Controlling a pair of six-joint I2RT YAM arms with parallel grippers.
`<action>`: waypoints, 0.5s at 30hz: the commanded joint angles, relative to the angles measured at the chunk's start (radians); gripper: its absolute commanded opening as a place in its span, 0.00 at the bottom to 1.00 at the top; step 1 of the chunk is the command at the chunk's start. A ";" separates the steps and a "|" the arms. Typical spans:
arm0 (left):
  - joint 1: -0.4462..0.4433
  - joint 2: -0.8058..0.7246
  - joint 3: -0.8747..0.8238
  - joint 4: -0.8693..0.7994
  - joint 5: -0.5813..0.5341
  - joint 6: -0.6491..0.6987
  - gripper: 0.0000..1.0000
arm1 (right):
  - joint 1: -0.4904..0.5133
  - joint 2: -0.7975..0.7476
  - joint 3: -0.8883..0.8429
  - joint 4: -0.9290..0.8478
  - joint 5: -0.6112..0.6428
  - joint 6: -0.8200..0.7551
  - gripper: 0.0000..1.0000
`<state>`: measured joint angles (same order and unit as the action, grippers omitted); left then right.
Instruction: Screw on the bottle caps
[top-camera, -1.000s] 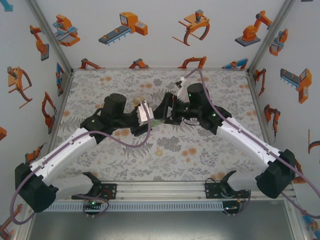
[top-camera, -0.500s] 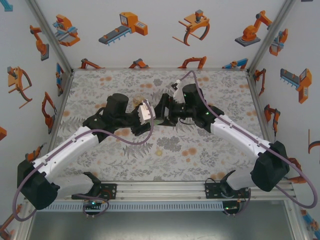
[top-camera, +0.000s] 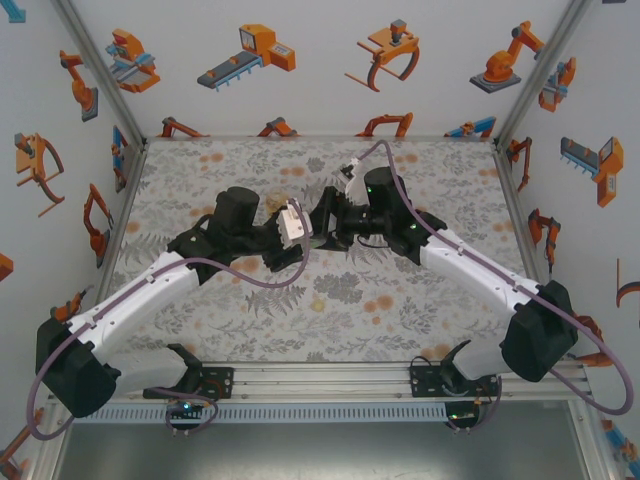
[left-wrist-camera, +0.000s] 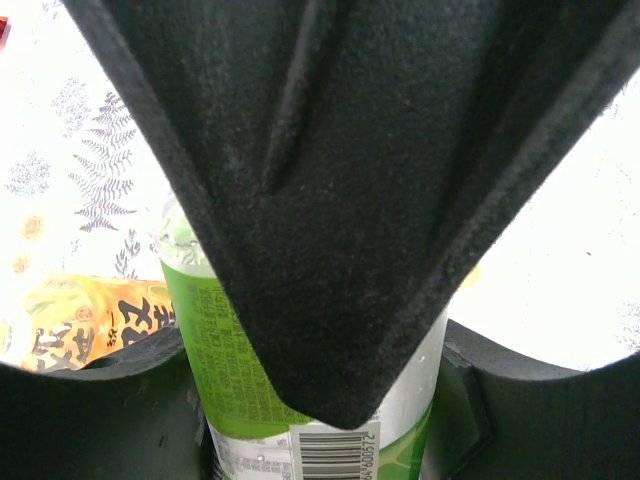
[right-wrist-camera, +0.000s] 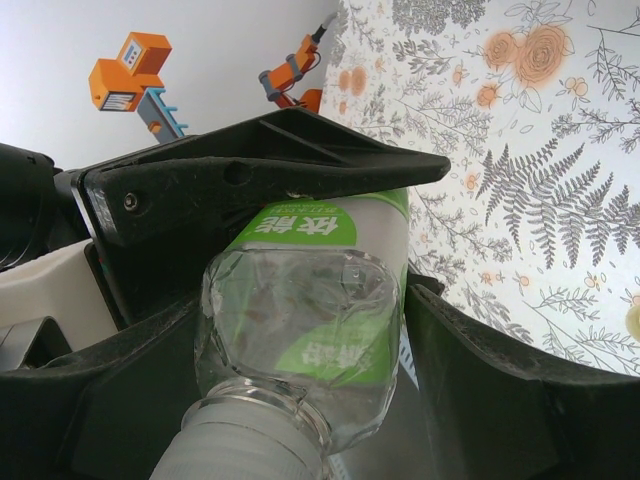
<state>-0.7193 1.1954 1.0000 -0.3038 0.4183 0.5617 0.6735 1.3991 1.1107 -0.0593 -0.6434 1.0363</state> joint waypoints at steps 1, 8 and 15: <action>-0.007 -0.001 0.028 -0.018 -0.023 -0.001 0.38 | 0.000 -0.004 0.001 -0.038 0.033 -0.024 0.44; -0.006 -0.034 -0.002 0.028 -0.027 -0.013 0.58 | -0.010 -0.030 0.014 -0.104 0.068 -0.073 0.40; 0.001 -0.085 -0.051 0.103 -0.018 -0.028 0.76 | -0.042 -0.048 0.040 -0.207 0.108 -0.147 0.39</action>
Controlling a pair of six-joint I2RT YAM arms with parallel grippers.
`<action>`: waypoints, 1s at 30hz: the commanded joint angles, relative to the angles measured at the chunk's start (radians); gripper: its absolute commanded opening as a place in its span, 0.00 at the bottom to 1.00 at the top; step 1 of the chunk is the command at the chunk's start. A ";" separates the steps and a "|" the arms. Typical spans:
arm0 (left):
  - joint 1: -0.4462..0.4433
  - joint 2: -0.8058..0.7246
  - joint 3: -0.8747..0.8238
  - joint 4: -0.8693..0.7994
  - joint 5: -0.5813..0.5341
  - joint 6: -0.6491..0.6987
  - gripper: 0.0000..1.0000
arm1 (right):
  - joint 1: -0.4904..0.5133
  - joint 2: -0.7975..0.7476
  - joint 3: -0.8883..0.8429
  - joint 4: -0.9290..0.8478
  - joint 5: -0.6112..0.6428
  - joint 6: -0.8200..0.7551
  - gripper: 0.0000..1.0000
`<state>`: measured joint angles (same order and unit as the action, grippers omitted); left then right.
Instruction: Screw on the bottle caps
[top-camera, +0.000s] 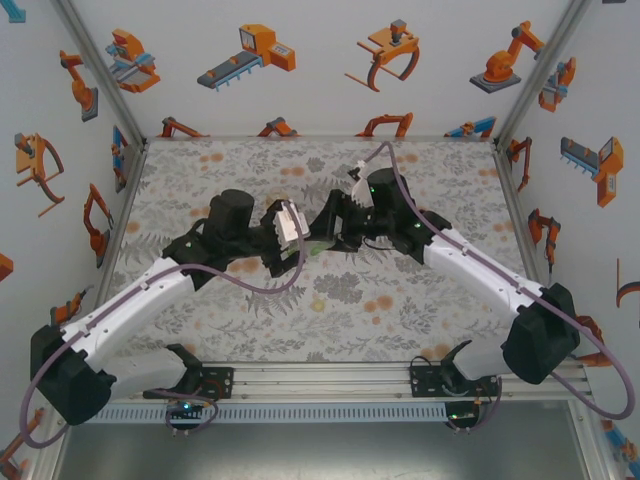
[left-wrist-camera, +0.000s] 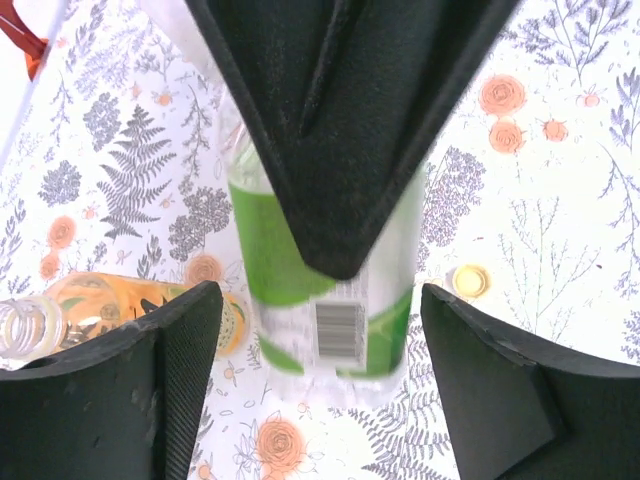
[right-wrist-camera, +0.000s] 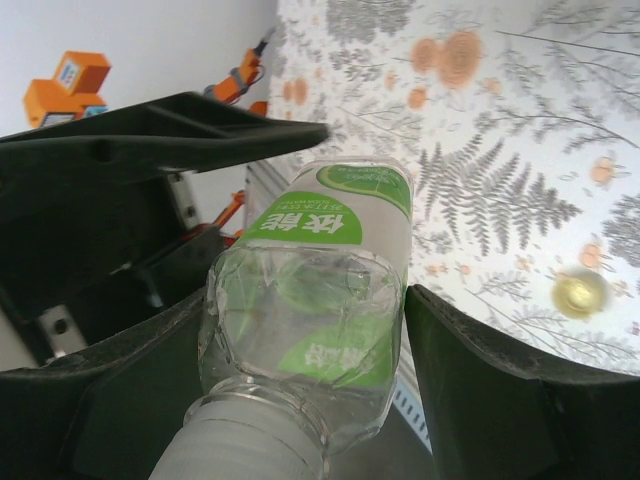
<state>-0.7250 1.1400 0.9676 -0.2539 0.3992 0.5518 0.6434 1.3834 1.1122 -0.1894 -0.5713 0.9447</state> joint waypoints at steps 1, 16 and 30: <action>0.007 -0.032 -0.021 0.058 -0.001 -0.022 0.77 | -0.018 -0.032 0.045 -0.093 0.043 -0.072 0.39; 0.017 -0.042 -0.027 0.079 -0.005 -0.038 0.82 | -0.072 0.139 0.292 -0.407 0.421 -0.416 0.37; 0.034 -0.025 -0.027 0.093 0.003 -0.049 0.83 | -0.138 0.572 0.710 -0.587 0.506 -0.522 0.37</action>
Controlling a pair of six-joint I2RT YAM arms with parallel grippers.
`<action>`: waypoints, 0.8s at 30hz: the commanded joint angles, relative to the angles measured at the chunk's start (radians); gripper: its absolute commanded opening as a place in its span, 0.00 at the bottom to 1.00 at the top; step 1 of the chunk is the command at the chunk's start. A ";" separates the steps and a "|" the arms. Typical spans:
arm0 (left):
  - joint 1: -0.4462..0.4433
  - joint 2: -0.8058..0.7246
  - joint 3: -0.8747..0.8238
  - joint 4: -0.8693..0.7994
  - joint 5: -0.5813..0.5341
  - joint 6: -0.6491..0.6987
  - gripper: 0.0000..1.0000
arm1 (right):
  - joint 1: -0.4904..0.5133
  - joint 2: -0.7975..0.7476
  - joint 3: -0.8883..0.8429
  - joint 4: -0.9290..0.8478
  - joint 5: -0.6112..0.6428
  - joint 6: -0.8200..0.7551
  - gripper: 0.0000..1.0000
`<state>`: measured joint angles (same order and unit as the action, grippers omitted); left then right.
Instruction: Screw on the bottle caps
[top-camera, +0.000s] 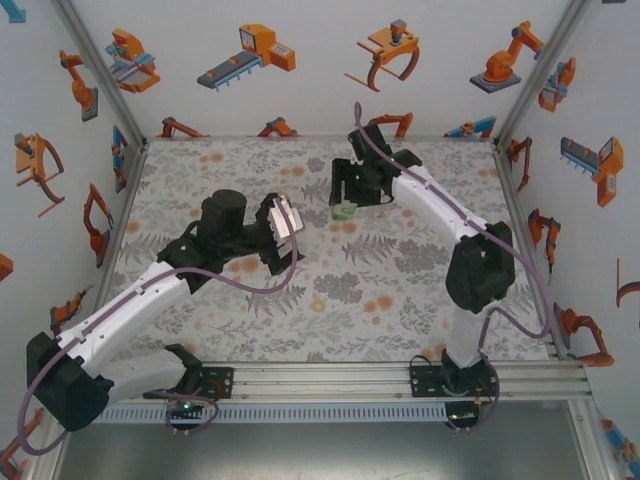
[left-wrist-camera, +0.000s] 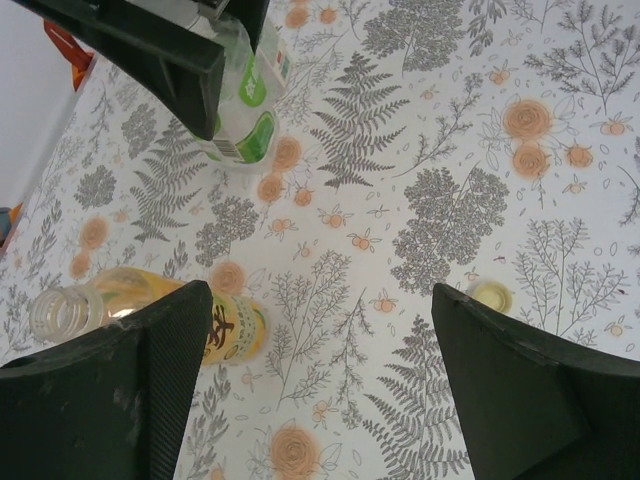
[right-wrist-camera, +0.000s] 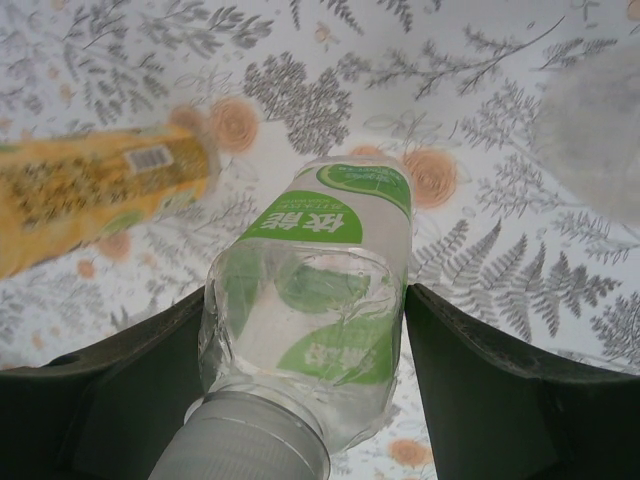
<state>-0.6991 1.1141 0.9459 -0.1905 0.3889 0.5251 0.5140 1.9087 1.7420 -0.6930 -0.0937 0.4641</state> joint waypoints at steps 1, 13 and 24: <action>0.011 0.002 -0.006 0.028 0.013 -0.024 0.83 | -0.012 0.074 0.111 -0.100 0.030 -0.046 0.37; 0.013 0.020 -0.002 0.024 0.021 -0.026 0.83 | -0.043 0.262 0.280 -0.143 -0.001 -0.048 0.41; 0.013 0.026 0.001 0.020 0.021 -0.023 0.84 | -0.057 0.347 0.343 -0.143 -0.020 -0.042 0.45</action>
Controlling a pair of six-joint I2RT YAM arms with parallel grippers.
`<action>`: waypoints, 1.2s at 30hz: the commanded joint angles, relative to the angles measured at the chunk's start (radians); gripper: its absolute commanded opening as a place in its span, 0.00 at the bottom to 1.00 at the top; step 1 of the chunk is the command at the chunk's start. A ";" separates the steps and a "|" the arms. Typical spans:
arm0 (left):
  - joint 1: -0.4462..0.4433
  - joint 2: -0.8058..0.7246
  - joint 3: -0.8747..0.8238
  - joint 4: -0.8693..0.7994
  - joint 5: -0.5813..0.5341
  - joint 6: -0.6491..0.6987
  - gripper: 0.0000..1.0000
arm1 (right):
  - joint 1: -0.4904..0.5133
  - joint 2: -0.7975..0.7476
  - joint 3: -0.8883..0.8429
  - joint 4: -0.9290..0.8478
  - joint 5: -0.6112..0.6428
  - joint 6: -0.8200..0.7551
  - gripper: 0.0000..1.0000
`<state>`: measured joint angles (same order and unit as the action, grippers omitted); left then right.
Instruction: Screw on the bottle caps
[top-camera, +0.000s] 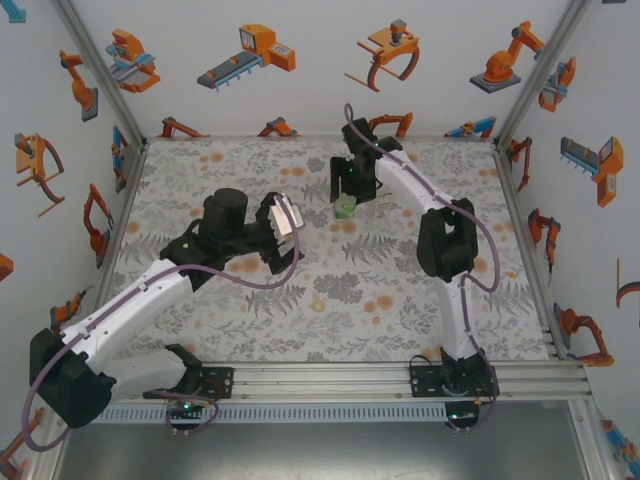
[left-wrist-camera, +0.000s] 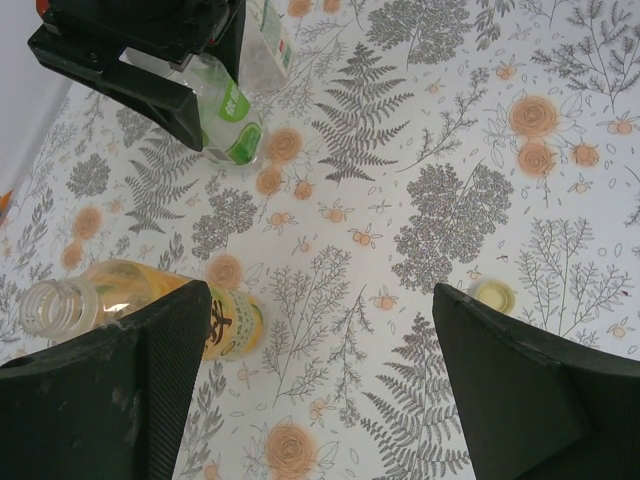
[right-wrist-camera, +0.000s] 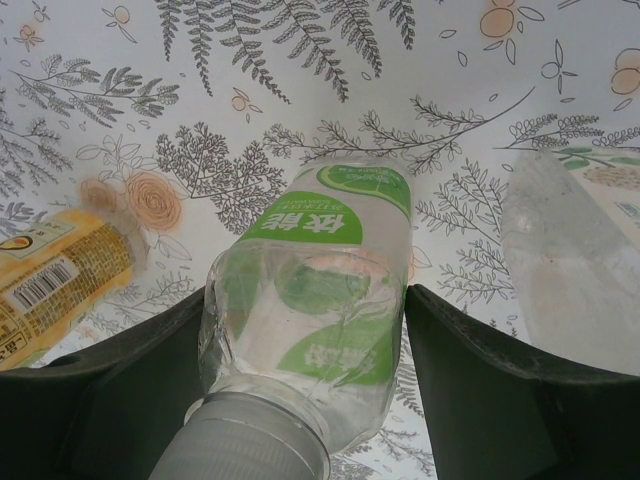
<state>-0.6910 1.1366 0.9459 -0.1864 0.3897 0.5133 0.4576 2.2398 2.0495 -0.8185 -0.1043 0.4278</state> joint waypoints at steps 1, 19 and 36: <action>0.007 0.005 0.001 0.016 0.020 -0.011 0.84 | 0.000 0.019 0.037 -0.018 -0.009 -0.006 0.46; 0.005 0.021 0.014 0.005 0.038 -0.020 0.85 | 0.000 0.000 0.134 -0.089 0.018 -0.021 0.67; 0.013 0.010 0.005 0.028 0.021 -0.040 0.86 | 0.000 -0.059 0.182 -0.149 0.039 -0.047 0.66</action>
<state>-0.6872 1.1591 0.9459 -0.1856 0.4114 0.5011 0.4576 2.2517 2.1933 -0.9310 -0.0887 0.4038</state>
